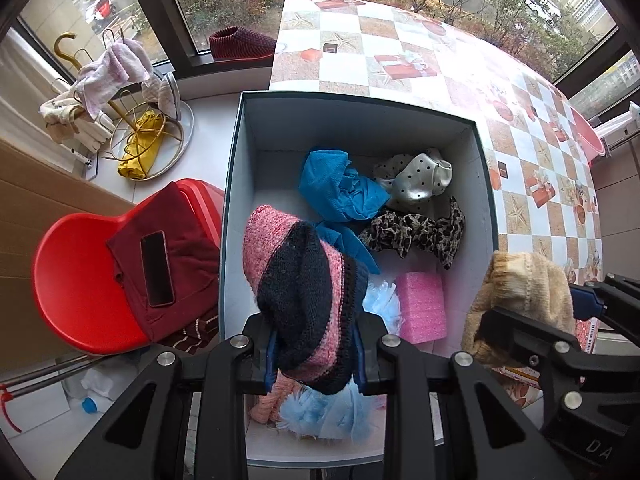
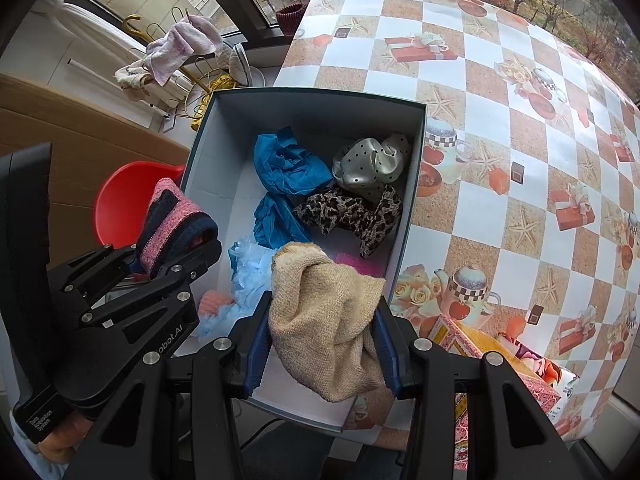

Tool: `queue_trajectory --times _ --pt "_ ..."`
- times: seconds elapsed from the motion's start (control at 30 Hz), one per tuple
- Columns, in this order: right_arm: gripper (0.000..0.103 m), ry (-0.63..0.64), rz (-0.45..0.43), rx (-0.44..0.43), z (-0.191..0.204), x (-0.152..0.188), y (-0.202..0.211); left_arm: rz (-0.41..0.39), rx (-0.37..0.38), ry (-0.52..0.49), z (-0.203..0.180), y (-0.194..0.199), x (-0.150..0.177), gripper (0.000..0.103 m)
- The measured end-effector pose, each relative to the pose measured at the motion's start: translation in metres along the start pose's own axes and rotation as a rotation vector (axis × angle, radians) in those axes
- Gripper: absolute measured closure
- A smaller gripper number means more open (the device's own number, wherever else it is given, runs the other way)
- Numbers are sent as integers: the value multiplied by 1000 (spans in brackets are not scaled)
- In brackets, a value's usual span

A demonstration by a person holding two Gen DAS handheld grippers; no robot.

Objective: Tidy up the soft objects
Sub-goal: 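Carry the knit hat and beige towel over the open box with both tools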

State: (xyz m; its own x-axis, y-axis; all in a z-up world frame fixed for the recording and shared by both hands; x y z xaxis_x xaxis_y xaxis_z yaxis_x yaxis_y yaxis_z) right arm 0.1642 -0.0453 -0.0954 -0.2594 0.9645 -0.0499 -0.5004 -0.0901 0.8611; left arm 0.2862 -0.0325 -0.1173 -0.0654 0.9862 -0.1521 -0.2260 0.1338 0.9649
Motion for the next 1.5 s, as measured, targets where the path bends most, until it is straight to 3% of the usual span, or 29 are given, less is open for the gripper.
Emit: queue_trajectory --times 0.57,1.5 --pt "55 -37 31 3 -10 -5 -18 49 -23 -13 -6 -24 -1 73" --pt "55 -50 40 -3 -15 -5 -22 51 -28 -20 -10 -27 -2 73"
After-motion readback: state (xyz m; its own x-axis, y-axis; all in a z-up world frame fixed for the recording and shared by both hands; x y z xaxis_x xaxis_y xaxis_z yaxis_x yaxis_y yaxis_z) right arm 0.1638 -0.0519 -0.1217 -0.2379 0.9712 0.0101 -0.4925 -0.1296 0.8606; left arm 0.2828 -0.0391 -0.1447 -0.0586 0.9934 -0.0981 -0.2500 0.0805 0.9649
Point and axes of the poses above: each gripper's, at about its wrist camera, not at the fingertips, and y roughly against the way its jaws point, z to its left, x to its underside, the point moved 3 cm from there along -y, roughly the way its jaws point, and after that the axes turned 15 degrees about -x, right-handed, at the moved point
